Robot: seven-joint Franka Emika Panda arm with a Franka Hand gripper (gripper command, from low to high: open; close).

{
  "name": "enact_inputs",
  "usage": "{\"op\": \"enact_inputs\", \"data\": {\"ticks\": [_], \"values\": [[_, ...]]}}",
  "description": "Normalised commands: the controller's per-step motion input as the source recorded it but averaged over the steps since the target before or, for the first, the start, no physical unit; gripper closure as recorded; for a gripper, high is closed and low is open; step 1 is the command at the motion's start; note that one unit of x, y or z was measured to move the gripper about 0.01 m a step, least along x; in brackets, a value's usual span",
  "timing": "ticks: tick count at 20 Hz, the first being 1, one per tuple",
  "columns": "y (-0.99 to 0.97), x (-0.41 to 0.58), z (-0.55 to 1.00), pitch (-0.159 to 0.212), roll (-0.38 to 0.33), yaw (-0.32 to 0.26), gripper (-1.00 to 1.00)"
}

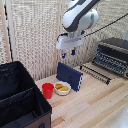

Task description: Gently maneuver your gripper in the book's direction. Confidently hold the book by angling your gripper properly. Relocate the book to the caddy. Pinpoint the back pocket of the caddy and set the book down inside it.

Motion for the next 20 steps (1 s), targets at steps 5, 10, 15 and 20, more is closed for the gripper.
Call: {"op": "enact_inputs", "data": {"ticks": [5,10,15,20], "values": [[-0.15,0.141,-0.27,0.000,0.002,0.025,-1.00],[-0.18,0.213,-0.33,0.001,0.014,0.000,-1.00],[-0.22,0.239,-0.29,0.010,0.019,0.000,-1.00],[-0.22,0.176,-0.24,0.017,0.019,0.000,-1.00]]}}
